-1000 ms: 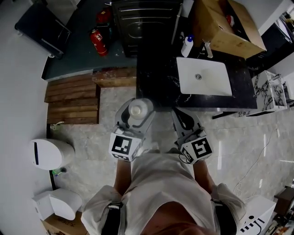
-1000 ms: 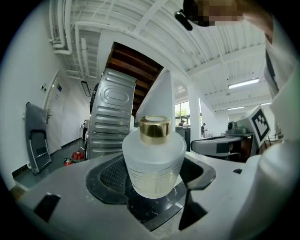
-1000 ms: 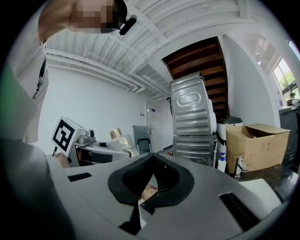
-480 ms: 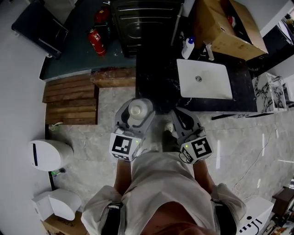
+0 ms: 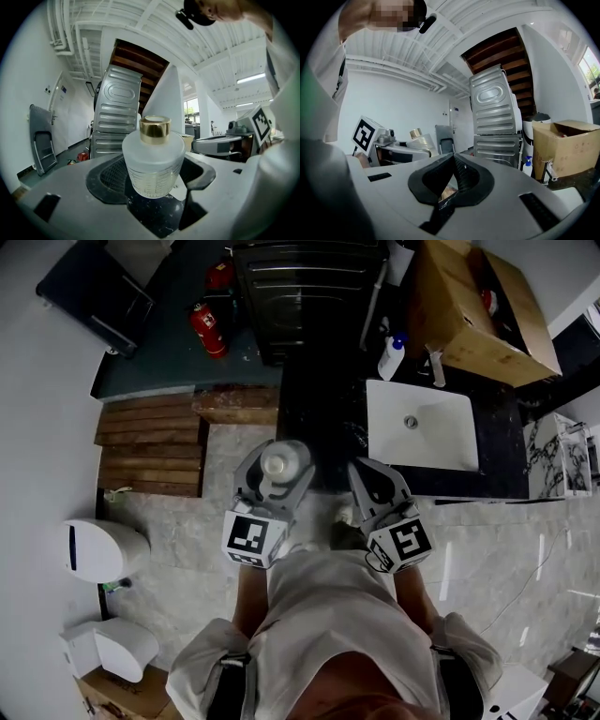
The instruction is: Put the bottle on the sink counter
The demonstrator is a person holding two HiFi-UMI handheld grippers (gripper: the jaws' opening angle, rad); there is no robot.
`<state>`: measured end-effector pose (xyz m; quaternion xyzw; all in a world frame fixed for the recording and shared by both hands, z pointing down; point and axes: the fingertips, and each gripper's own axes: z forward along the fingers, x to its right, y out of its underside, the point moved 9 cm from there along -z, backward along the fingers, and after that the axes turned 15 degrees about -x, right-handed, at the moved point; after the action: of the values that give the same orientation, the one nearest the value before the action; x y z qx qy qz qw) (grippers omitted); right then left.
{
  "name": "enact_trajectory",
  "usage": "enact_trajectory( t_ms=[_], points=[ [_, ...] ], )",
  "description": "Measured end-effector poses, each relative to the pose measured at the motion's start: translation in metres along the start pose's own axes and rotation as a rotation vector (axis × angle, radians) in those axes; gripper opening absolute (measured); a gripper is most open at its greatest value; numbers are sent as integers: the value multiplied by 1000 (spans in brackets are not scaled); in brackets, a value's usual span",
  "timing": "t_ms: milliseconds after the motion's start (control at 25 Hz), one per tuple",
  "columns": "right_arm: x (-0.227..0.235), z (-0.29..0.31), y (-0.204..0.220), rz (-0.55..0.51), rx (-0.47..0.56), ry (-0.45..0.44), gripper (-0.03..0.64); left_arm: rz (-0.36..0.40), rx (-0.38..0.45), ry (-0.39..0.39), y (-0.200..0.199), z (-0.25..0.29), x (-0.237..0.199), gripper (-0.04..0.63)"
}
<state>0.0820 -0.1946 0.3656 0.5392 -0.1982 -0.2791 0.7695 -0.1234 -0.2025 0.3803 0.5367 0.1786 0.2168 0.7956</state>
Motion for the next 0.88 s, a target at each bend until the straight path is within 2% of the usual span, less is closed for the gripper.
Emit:
enact_trajectory(
  t_ms=[640,880],
  points=[
    [105,40,-9,3,-1,-167,-3,-37,-29,-123,-40,85,14,327],
    [137,50,-11,7,-7,-195,-3,-45,-42,-150,-49,113,20,327]
  ],
)
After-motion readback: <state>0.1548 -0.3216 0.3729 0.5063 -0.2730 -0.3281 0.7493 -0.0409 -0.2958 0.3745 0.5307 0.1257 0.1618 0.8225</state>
